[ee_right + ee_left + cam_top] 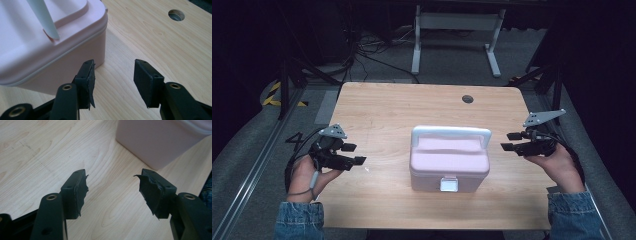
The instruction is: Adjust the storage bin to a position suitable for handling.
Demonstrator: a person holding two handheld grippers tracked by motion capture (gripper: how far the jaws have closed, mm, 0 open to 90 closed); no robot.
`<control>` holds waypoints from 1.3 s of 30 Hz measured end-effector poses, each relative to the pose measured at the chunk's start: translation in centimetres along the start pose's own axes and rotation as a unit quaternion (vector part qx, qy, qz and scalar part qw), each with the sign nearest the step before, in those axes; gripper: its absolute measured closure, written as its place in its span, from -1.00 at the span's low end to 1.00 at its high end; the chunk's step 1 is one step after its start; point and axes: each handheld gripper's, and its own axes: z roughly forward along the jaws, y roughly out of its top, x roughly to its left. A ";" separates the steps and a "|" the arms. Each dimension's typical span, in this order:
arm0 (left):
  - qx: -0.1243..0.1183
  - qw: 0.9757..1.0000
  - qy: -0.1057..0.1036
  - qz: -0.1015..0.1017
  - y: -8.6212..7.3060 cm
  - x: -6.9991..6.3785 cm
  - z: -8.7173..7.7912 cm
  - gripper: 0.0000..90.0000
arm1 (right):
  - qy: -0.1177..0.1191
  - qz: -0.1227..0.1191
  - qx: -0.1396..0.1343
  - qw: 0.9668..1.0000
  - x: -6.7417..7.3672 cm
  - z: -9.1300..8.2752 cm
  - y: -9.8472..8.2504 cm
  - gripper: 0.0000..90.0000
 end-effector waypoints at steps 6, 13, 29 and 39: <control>-0.006 1.000 0.004 -0.001 0.3 -0.5 -0.4 -0.11 | -0.002 -0.002 -0.015 1.000 0.6 -1.0 0.0 0.14; -0.015 0.999 0.032 -0.014 1.2 -0.8 -0.4 -0.09 | 0.000 0.016 -0.016 1.000 0.6 -1.2 -0.2 0.14; -0.052 0.998 0.015 0.022 7.0 -2.2 1.2 -0.06 | 0.016 0.046 -0.022 0.999 0.1 -2.6 -1.9 0.15; -0.079 0.994 -0.014 0.068 10.1 -3.8 2.8 -0.10 | 0.004 0.065 -0.030 0.997 -0.1 -3.9 -3.3 0.12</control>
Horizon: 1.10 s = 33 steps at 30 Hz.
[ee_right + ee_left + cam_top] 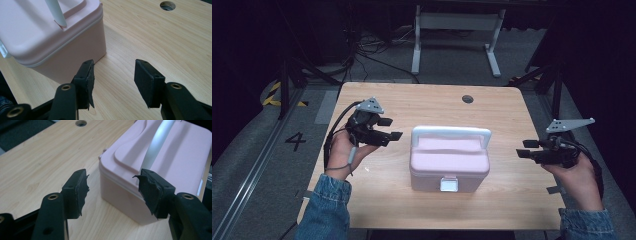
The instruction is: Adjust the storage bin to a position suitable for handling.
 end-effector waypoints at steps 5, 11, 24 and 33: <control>-0.010 1.000 -0.021 0.000 0.6 -0.1 1.1 -0.16 | -0.002 0.002 -0.003 1.000 -0.1 -0.3 -0.2 0.11; -0.019 0.999 -0.035 0.002 1.1 -0.3 2.6 -0.24 | 0.002 0.003 -0.004 1.000 0.0 -0.1 -0.2 0.11; -0.009 0.998 -0.063 0.015 1.9 -1.7 5.4 -0.17 | 0.008 0.004 0.000 1.000 -0.1 0.2 -0.2 0.11; 0.004 0.998 -0.061 -0.005 2.2 -2.1 6.9 0.33 | 0.013 0.004 0.003 1.000 -0.1 0.6 -0.2 0.11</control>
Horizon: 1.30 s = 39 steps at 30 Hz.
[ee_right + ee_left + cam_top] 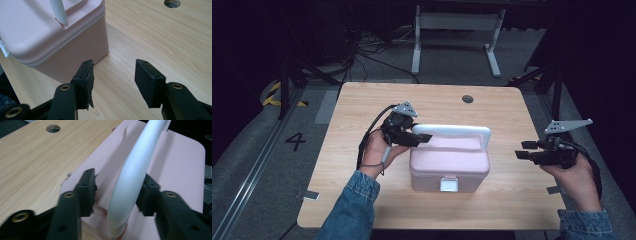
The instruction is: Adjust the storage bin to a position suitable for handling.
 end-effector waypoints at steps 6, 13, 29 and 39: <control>-0.007 1.000 0.007 0.015 0.2 -0.7 -0.3 0.74 | 0.001 0.001 0.001 1.000 -0.1 0.1 0.0 0.11; -0.002 1.000 0.010 0.023 0.4 -1.0 -0.5 0.80 | 0.004 0.000 0.002 1.000 0.0 0.2 0.0 0.10; 0.002 0.999 0.023 0.030 1.7 -0.9 -1.2 0.79 | 0.022 -0.040 0.011 0.999 0.7 1.2 0.3 0.34; -0.009 1.000 0.015 0.004 2.5 0.2 -1.4 0.79 | 0.052 -0.062 -0.016 0.997 1.7 1.6 0.8 0.55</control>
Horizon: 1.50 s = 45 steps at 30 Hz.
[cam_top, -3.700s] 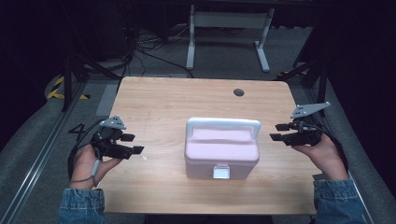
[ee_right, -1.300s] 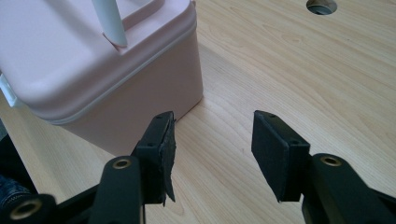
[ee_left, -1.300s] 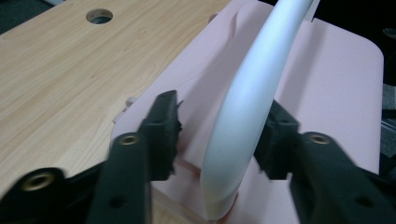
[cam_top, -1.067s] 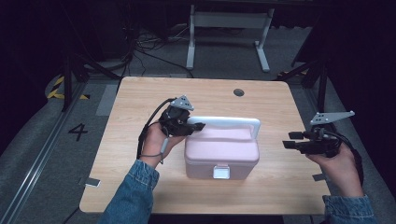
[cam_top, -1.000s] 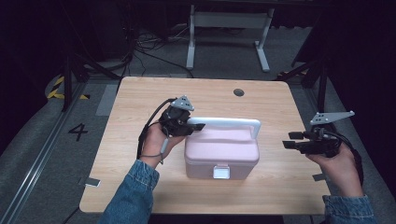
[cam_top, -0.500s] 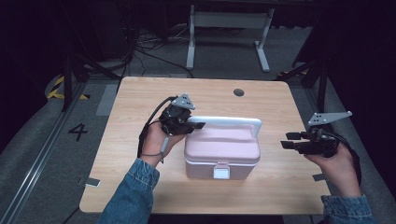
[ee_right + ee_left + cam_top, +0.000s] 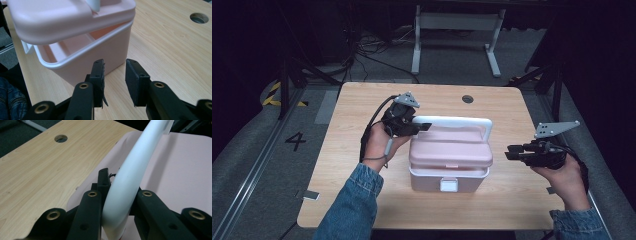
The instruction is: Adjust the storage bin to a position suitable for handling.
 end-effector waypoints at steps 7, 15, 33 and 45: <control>-0.004 1.000 0.001 -0.015 0.7 0.7 0.0 0.78 | 0.010 -0.010 -0.018 1.000 0.5 0.1 0.3 0.73; -0.007 0.999 0.010 -0.031 1.5 1.7 0.1 0.77 | 0.024 -0.040 -0.035 0.998 1.9 0.6 1.0 0.90; -0.009 0.999 0.019 -0.032 2.1 2.7 0.2 0.74 | 0.043 -0.049 -0.078 0.995 3.1 1.3 1.7 1.00; -0.018 0.999 0.000 -0.041 1.5 2.5 -0.1 0.58 | 0.067 -0.026 -0.123 0.990 3.0 2.0 2.1 1.00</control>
